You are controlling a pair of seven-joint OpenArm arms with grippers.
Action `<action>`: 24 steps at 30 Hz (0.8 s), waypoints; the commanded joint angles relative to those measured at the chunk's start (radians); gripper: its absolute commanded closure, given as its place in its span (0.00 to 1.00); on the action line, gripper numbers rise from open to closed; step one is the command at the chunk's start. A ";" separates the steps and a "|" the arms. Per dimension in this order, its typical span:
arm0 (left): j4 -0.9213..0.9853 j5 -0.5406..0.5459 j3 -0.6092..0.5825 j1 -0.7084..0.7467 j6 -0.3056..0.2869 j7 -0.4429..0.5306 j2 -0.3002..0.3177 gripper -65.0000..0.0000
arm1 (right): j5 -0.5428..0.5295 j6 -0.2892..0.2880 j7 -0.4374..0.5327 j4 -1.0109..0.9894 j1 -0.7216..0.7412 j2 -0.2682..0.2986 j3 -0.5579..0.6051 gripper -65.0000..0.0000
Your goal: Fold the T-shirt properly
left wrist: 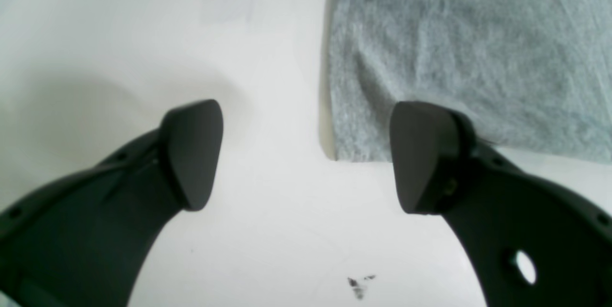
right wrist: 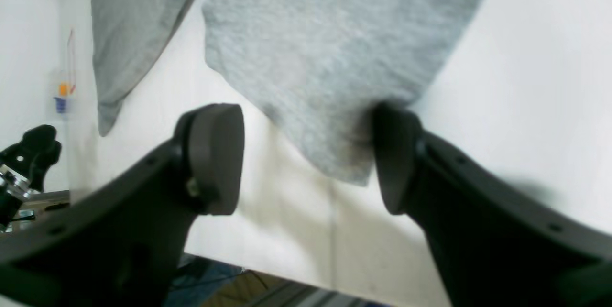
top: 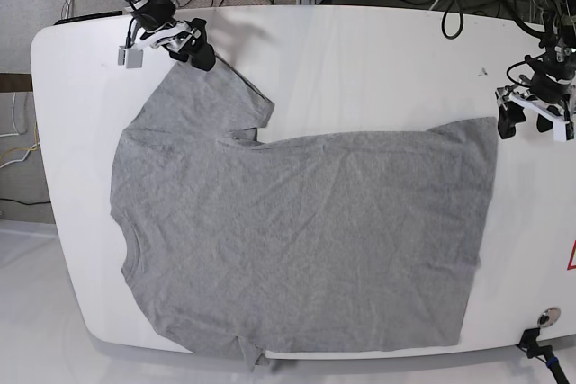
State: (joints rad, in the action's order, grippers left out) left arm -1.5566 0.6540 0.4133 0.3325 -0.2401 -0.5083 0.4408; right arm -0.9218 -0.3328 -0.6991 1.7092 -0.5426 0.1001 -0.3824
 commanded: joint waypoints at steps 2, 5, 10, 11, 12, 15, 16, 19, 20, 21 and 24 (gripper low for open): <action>0.000 0.011 0.005 -0.020 -0.005 0.023 0.019 0.21 | 0.030 0.027 -0.035 -0.002 0.005 0.007 -0.002 0.37; 0.066 0.011 -0.018 -0.052 -0.005 0.023 0.003 0.21 | 0.030 0.030 -0.035 -0.002 0.016 0.007 -0.002 0.37; 0.143 0.011 -0.064 -0.111 -0.005 0.023 -0.001 0.21 | 0.030 0.027 -0.035 -0.002 0.016 0.007 0.000 0.37; 0.164 0.011 -0.075 -0.123 -0.005 0.023 -0.003 0.21 | 0.030 0.027 -0.035 -0.002 0.016 0.007 0.000 0.37; 0.181 0.013 -0.086 -0.138 -0.005 0.023 -0.010 0.21 | 0.031 0.027 -0.035 -0.002 0.016 0.007 0.012 0.37; 0.215 0.008 -0.095 -0.175 -0.005 0.023 -0.029 0.21 | 0.031 0.027 -0.035 -0.002 0.014 0.010 0.040 0.37; 0.230 0.010 -0.096 -0.184 -0.005 0.023 -0.030 0.21 | 0.031 0.027 -0.035 -0.002 0.014 0.010 0.040 0.37; 0.249 0.010 -0.103 -0.194 -0.005 0.021 -0.058 0.21 | 0.031 0.027 -0.035 -0.002 0.014 0.008 0.041 0.37; 0.249 0.010 -0.103 -0.194 -0.005 0.021 -0.058 0.21 | 0.031 0.027 -0.035 -0.002 0.014 0.008 0.041 0.37; 0.249 0.011 -0.103 -0.194 -0.005 0.021 -0.066 0.21 | 0.031 0.027 -0.035 -0.002 0.014 0.008 0.041 0.37; 0.249 0.010 -0.103 -0.192 -0.005 -0.013 -0.095 0.21 | 0.031 0.027 -0.035 -0.002 0.014 0.010 0.041 0.37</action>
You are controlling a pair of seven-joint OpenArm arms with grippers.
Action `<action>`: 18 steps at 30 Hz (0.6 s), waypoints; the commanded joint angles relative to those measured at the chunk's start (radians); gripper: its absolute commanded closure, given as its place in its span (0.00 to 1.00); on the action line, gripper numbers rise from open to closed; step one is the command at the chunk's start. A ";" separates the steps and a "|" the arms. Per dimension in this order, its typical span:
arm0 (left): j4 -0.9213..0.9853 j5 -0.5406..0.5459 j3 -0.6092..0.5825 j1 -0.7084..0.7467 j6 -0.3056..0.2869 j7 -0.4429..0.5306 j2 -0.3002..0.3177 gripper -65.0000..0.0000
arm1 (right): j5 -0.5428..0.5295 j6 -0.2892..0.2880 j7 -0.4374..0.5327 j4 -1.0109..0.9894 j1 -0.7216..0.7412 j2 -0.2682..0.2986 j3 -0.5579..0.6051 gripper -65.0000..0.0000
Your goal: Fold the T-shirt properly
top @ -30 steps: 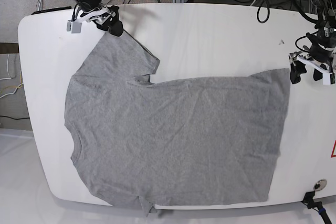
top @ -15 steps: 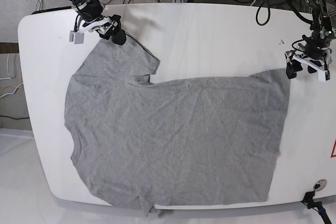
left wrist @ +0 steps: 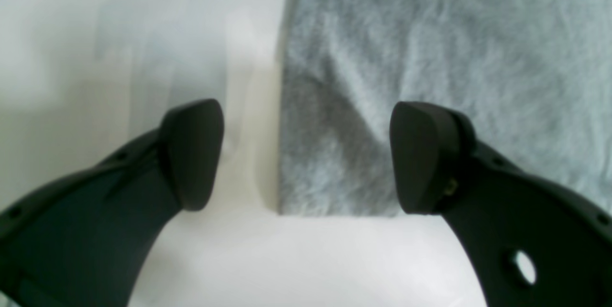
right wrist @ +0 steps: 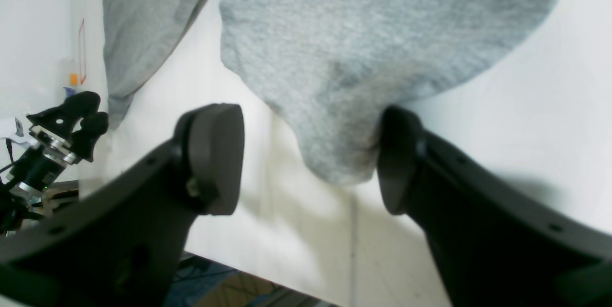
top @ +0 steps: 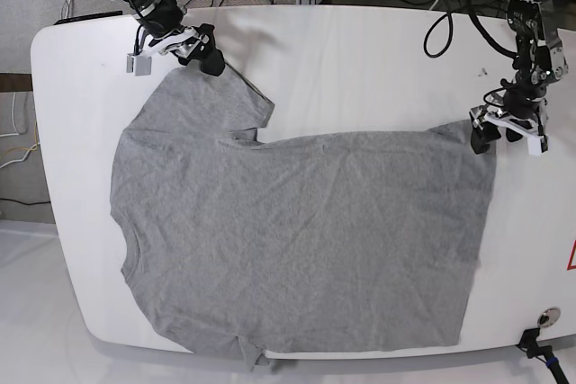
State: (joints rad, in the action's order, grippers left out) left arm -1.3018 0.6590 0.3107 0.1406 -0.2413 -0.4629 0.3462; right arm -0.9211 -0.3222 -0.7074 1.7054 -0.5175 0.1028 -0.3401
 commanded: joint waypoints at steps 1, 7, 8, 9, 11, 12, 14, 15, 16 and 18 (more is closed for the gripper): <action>-0.011 0.005 0.000 0.000 -0.003 -0.073 -0.012 0.21 | 0.030 0.016 -0.027 0.002 -0.011 0.007 -0.001 0.37; -0.015 0.006 0.000 0.004 -0.003 -0.104 -0.049 0.21 | 0.030 0.016 -0.027 0.002 -0.011 0.008 -0.001 0.37; -0.015 0.006 0.000 0.004 -0.003 -0.115 -0.049 0.21 | 0.030 0.016 -0.027 0.002 -0.011 0.010 -0.001 0.37; -0.015 0.006 0.000 0.004 -0.005 -0.119 -0.054 0.21 | 0.030 0.016 -0.027 0.002 -0.011 0.010 -0.001 0.37; -0.023 0.005 0.000 0.003 -0.005 -0.121 -0.062 0.21 | 0.030 0.016 -0.027 0.002 -0.011 0.012 -0.001 0.37; -0.029 0.005 -0.006 0.003 -0.005 -0.122 -0.063 0.21 | 0.030 0.016 -0.027 0.002 -0.011 0.012 -0.001 0.37; -0.048 0.006 -0.054 0.004 -0.005 -0.122 -0.063 0.23 | 0.030 0.016 -0.027 0.002 -0.011 0.012 -0.001 0.37; -0.054 0.006 -0.075 0.004 -0.005 -0.122 -0.062 0.27 | 0.030 0.016 -0.027 0.002 -0.010 0.012 -0.001 0.37; -0.055 0.008 -0.087 0.004 -0.005 -0.121 -0.062 0.33 | 0.030 0.016 -0.027 0.002 -0.010 0.012 -0.001 0.37; -0.055 0.008 -0.089 0.003 -0.005 -0.119 -0.063 0.48 | 0.030 0.016 -0.027 0.002 -0.010 0.012 -0.001 0.37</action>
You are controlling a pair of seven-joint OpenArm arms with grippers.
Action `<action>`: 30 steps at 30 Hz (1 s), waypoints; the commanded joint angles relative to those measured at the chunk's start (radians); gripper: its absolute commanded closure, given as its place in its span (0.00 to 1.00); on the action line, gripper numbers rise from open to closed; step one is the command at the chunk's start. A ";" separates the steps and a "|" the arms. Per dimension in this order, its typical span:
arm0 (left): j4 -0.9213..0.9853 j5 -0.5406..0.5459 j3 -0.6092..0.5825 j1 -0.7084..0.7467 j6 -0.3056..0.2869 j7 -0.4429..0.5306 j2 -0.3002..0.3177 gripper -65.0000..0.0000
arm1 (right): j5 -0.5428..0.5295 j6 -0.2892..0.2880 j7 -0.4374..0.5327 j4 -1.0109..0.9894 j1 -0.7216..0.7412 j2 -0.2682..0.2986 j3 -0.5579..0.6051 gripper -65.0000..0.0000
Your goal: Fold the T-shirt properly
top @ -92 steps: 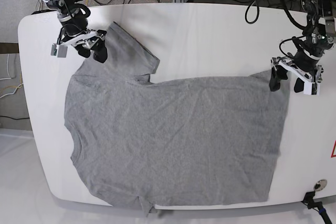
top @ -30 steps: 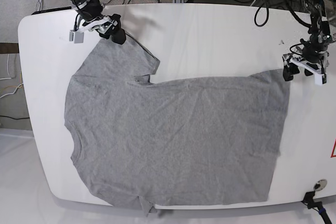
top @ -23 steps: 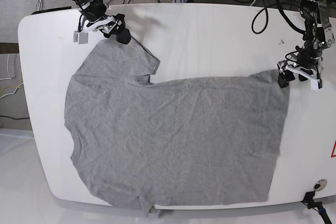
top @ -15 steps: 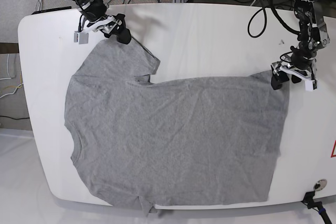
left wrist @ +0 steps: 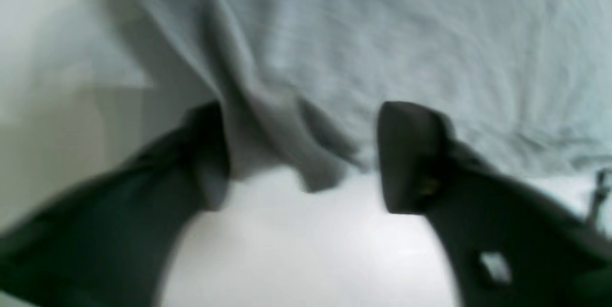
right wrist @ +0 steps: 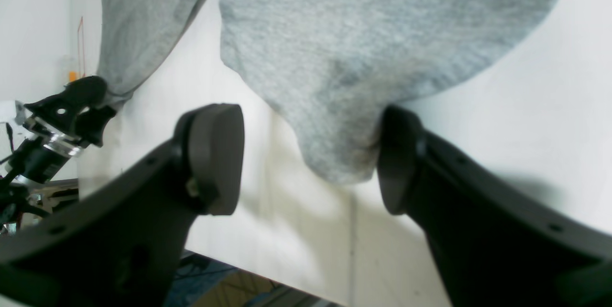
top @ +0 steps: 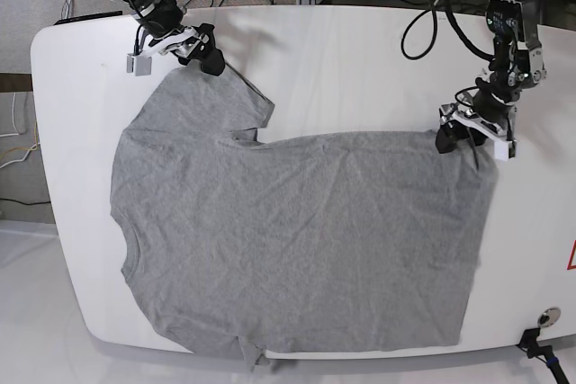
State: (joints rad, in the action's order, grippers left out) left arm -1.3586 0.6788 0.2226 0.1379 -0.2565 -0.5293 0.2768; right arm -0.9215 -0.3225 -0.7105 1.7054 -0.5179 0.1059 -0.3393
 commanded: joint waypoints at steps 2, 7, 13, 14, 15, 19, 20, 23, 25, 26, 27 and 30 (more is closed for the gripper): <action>0.001 -0.012 -0.001 0.004 0.012 -0.051 0.006 0.61 | 0.031 0.016 -0.024 0.002 -0.002 0.008 -0.002 0.37; 0.001 -0.012 0.001 0.004 0.012 -0.051 0.006 0.68 | 0.031 0.016 -0.024 -0.021 0.037 0.008 -0.002 0.40; 0.001 -0.012 0.002 0.002 0.012 -0.050 0.009 0.68 | 0.031 0.016 -0.024 -0.037 0.071 0.008 -0.002 0.47; 0.001 -0.012 0.002 0.001 0.012 -0.050 0.009 0.68 | 0.031 0.016 -0.024 -0.037 0.077 0.008 -0.002 0.48; 0.001 -0.012 0.002 0.001 0.012 -0.048 0.011 0.68 | 0.031 0.016 -0.025 -0.037 0.078 0.008 -0.002 0.51; 0.001 -0.014 0.002 -0.014 0.012 -0.048 0.012 0.68 | 0.031 0.016 -0.025 -0.037 0.078 0.008 -0.002 0.69; 0.001 -0.014 0.002 -0.019 0.012 -0.048 0.012 0.69 | 0.031 0.020 -0.025 -0.037 0.078 0.008 -0.002 0.75; 0.001 -0.014 0.002 -0.028 0.012 -0.048 0.014 0.91 | 0.031 0.021 -0.025 -0.037 0.078 0.008 -0.002 1.00; 0.001 -0.015 0.004 -0.036 0.012 -0.048 0.014 1.00 | 0.032 0.023 -0.025 -0.037 0.078 0.008 -0.002 1.00; 0.001 -0.015 0.004 -0.036 0.012 -0.048 0.014 1.00 | 0.032 0.023 -0.025 -0.037 0.078 0.008 -0.002 1.00; 0.001 -0.017 0.004 -0.036 0.012 -0.048 0.014 1.00 | 0.032 0.023 -0.025 -0.037 0.078 0.008 -0.002 1.00; 0.001 -0.017 0.004 -0.036 0.012 -0.048 0.028 1.00 | 0.040 0.018 -0.025 -0.037 0.078 0.010 -0.002 1.00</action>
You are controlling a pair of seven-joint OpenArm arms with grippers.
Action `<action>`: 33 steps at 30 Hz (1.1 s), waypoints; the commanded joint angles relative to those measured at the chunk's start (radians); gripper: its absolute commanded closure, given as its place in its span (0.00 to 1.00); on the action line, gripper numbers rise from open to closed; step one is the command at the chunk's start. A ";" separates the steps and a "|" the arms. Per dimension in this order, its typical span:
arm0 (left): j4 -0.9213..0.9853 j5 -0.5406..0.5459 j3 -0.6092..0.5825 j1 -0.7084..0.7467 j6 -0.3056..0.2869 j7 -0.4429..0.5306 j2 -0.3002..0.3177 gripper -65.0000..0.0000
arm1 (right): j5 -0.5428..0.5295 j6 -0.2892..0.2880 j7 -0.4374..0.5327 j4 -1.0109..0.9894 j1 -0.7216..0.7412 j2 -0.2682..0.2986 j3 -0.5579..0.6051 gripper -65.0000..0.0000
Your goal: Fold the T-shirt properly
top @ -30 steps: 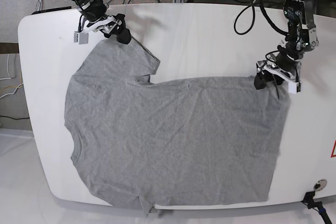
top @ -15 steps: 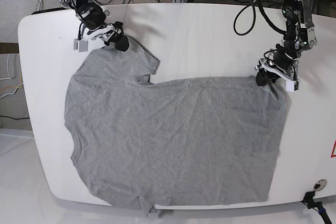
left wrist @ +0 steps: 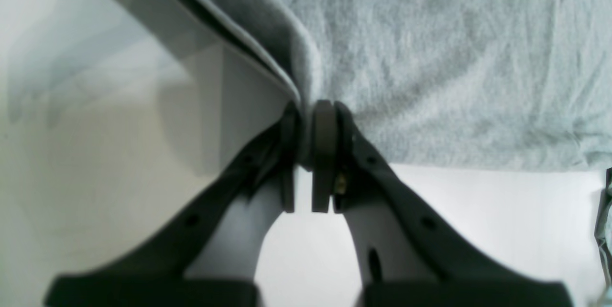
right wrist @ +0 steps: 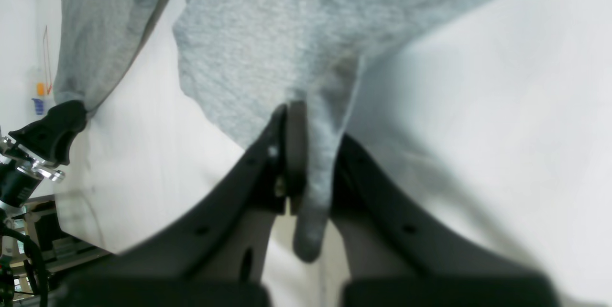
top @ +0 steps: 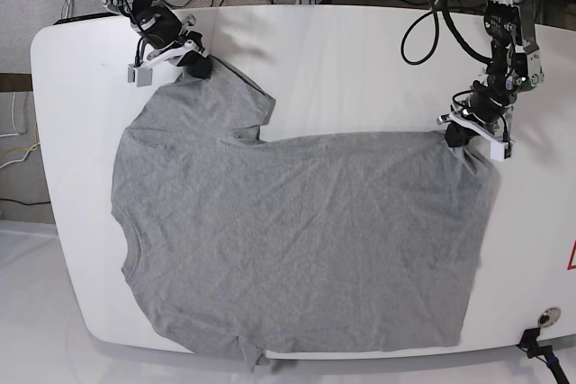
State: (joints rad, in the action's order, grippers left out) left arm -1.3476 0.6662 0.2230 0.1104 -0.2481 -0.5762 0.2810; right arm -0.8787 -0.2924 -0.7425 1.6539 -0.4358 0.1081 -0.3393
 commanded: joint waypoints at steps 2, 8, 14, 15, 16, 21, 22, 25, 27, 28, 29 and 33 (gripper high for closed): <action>-0.011 -0.003 0.003 -0.008 0.003 -0.001 0.025 1.00 | 0.020 -0.014 0.007 0.019 -0.004 0.008 -0.002 1.00; -0.097 -0.003 0.005 0.025 0.003 -0.003 0.047 1.00 | 0.039 -0.015 0.007 0.048 -0.021 0.008 -0.002 1.00; -0.238 -0.004 0.040 0.127 0.003 -0.006 0.059 1.00 | 0.040 -0.009 0.007 0.185 -0.080 0.008 -0.002 1.00; -0.257 -0.004 0.042 0.143 0.003 -0.006 0.059 1.00 | 0.040 -0.009 0.007 0.205 -0.096 0.008 -0.002 1.00; -0.275 -0.004 0.046 0.163 0.003 -0.006 0.060 1.00 | 0.040 -0.009 0.007 0.223 -0.111 0.008 -0.002 1.00; -0.370 -0.004 0.068 0.275 0.003 -0.006 0.060 1.00 | 0.040 -0.009 0.007 0.300 -0.197 0.008 -0.002 1.00; -0.389 -0.004 0.068 0.298 0.003 -0.006 0.060 1.00 | 0.037 -0.011 0.007 0.302 -0.214 0.008 -0.002 1.00; -0.441 -0.003 0.069 0.371 0.003 -0.005 0.060 1.00 | 0.036 -0.014 0.008 0.326 -0.271 0.008 -0.005 1.00; -0.478 -0.001 0.069 0.423 0.003 -0.005 0.060 1.00 | 0.036 -0.014 0.010 0.343 -0.308 0.008 -0.007 1.00; -0.491 -0.001 0.069 0.444 0.003 -0.005 0.059 1.00 | 0.033 -0.014 0.010 0.345 -0.323 0.008 -0.007 1.00; -0.504 0.000 0.069 0.469 0.003 -0.006 0.057 1.00 | 0.033 -0.014 0.010 0.351 -0.340 0.008 -0.007 1.00; -0.539 0.000 0.069 0.575 0.003 -0.003 0.059 1.00 | 0.033 -0.015 0.013 0.360 -0.410 0.008 -0.007 1.00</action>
State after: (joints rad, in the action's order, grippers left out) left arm -1.8599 0.6540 0.2855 0.6720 -0.2390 -0.5972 0.3275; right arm -0.8310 -0.2958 -0.7383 1.9945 -0.8291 0.1112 -0.3412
